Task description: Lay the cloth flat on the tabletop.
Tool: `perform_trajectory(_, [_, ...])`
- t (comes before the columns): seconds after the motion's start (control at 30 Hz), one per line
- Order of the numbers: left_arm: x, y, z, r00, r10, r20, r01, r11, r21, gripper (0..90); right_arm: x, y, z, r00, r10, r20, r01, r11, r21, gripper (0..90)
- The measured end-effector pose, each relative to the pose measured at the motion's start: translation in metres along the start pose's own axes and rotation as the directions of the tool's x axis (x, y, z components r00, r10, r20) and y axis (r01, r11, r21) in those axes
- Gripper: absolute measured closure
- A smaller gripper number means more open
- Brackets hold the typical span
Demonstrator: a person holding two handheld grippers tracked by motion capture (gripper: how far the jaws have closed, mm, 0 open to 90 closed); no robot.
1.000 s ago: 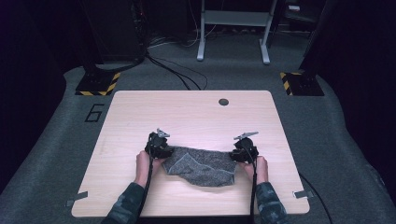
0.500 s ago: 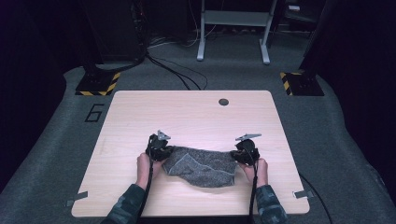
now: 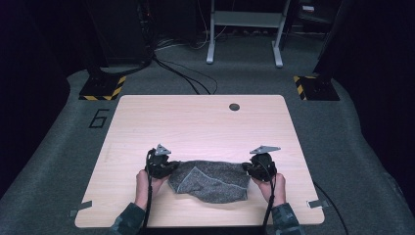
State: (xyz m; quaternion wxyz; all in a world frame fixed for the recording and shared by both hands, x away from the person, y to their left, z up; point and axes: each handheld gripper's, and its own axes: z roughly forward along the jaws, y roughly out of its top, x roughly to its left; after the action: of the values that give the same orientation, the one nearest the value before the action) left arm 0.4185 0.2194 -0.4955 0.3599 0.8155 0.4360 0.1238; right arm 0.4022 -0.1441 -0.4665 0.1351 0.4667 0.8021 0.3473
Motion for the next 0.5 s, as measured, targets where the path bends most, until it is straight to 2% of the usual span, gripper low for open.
perform_trajectory(0.1, [0.005, 0.006, 0.002, 0.9999, -0.006, -0.013, 0.006, 1.0, -0.006, 86.5, -0.003, 0.006, 0.002, 0.9999, -0.009, 0.007, 0.009, 1.0, 0.004, 89.4])
perform_trajectory(0.17, [0.009, 0.014, 0.006, 0.9994, 0.011, -0.034, -0.011, 0.9999, 0.0, 86.7, -0.006, 0.013, 0.005, 0.9999, -0.007, 0.011, 0.007, 1.0, 0.003, 89.5])
perform_trajectory(0.2, [0.013, 0.02, 0.008, 0.9989, 0.018, -0.044, -0.017, 0.9998, 0.006, 86.8, -0.009, 0.019, 0.008, 0.9995, -0.022, 0.022, 0.022, 1.0, 0.0, 89.6])
perform_trajectory(0.27, [0.022, 0.037, 0.013, 0.9962, 0.024, -0.084, -0.024, 0.9997, -0.004, 86.9, -0.016, 0.034, 0.013, 0.9992, -0.026, 0.03, 0.026, 1.0, 0.004, 89.7])
perform_trajectory(0.33, [0.032, 0.062, 0.012, 0.9927, 0.033, -0.116, -0.037, 0.9989, -0.028, 87.0, -0.026, 0.056, 0.016, 0.9974, -0.044, 0.058, 0.044, 0.999, -0.006, 89.7])
perform_trajectory(0.4, [0.039, 0.095, 0.001, 0.9838, 0.057, -0.17, -0.07, 0.9951, -0.07, 87.0, -0.033, 0.087, 0.012, 0.9918, -0.076, 0.103, 0.08, 0.996, -0.04, 89.7])
perform_trajectory(0.43, [0.04, 0.113, -0.009, 0.9764, 0.07, -0.204, -0.092, 0.9906, -0.101, 87.0, -0.035, 0.104, 0.006, 0.9897, -0.073, 0.122, 0.082, 0.994, -0.068, 89.7])
perform_trajectory(0.47, [0.039, 0.13, -0.02, 0.9691, 0.071, -0.236, -0.11, 0.9816, -0.156, 86.9, -0.034, 0.122, -0.003, 0.9871, -0.07, 0.144, 0.085, 0.992, -0.097, 89.7])
perform_trajectory(0.5, [0.036, 0.144, -0.034, 0.9592, 0.088, -0.269, -0.145, 0.9694, -0.198, 87.0, -0.032, 0.139, -0.014, 0.9817, -0.089, 0.168, 0.113, 0.984, -0.135, 89.7])
